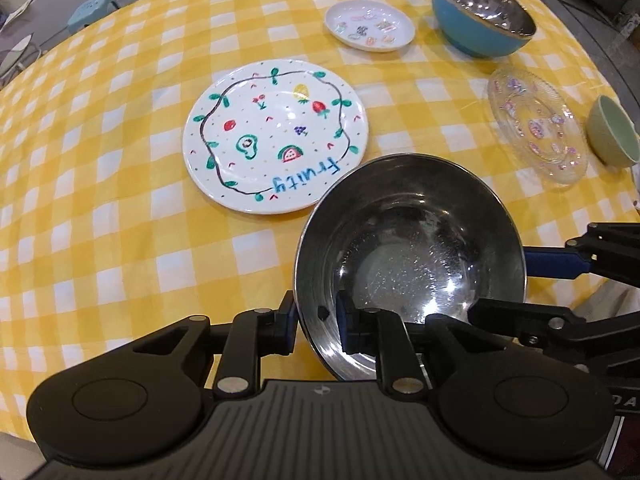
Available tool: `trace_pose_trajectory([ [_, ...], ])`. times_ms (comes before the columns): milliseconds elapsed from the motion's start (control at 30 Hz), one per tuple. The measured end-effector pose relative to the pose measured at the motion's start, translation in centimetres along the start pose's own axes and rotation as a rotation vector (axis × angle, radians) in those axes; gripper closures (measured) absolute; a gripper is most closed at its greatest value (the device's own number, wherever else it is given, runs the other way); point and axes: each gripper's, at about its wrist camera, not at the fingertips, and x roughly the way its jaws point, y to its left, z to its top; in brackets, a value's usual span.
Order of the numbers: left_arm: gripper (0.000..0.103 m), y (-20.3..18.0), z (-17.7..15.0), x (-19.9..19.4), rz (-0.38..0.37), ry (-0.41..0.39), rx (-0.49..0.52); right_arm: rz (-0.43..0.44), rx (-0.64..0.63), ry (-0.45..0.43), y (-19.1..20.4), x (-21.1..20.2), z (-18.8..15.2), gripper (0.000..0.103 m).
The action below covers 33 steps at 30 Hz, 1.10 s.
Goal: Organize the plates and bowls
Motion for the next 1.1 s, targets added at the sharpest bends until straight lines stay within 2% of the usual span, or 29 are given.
trace_pose_trajectory([
  [133,0.078,0.2,0.0,0.0,0.006,-0.015,-0.014,-0.002,0.024,-0.013,-0.3,0.1,0.0,0.057],
  [200,0.072,0.3,0.1,-0.1,0.002,-0.028,-0.017,-0.016,0.027,-0.022,-0.4,0.2,0.0,0.057],
  [367,0.065,0.1,0.1,-0.5,0.007,-0.068,-0.011,-0.011,0.069,-0.027,-1.0,0.2,0.2,0.056],
  [467,0.052,-0.3,0.0,-1.2,0.012,-0.124,0.015,-0.013,0.071,-0.050,-1.0,-0.3,0.4,0.049],
  [533,0.047,-0.4,0.0,-1.6,0.025,-0.158,0.019,-0.004,0.073,-0.069,-1.0,-0.8,0.6,0.041],
  [600,0.041,-0.6,0.0,-1.9,0.047,-0.191,0.022,-0.001,0.073,-0.088,-1.0,-1.3,0.7,0.039],
  [733,0.040,-0.6,0.0,-2.4,0.077,-0.225,0.017,-0.020,0.080,-0.116,-1.2,-2.1,1.1,0.036],
  [1100,0.028,-0.8,1.2,-4.6,0.104,-0.351,-0.136,-0.071,0.077,-0.215,-1.9,-5.0,2.3,0.033],
])
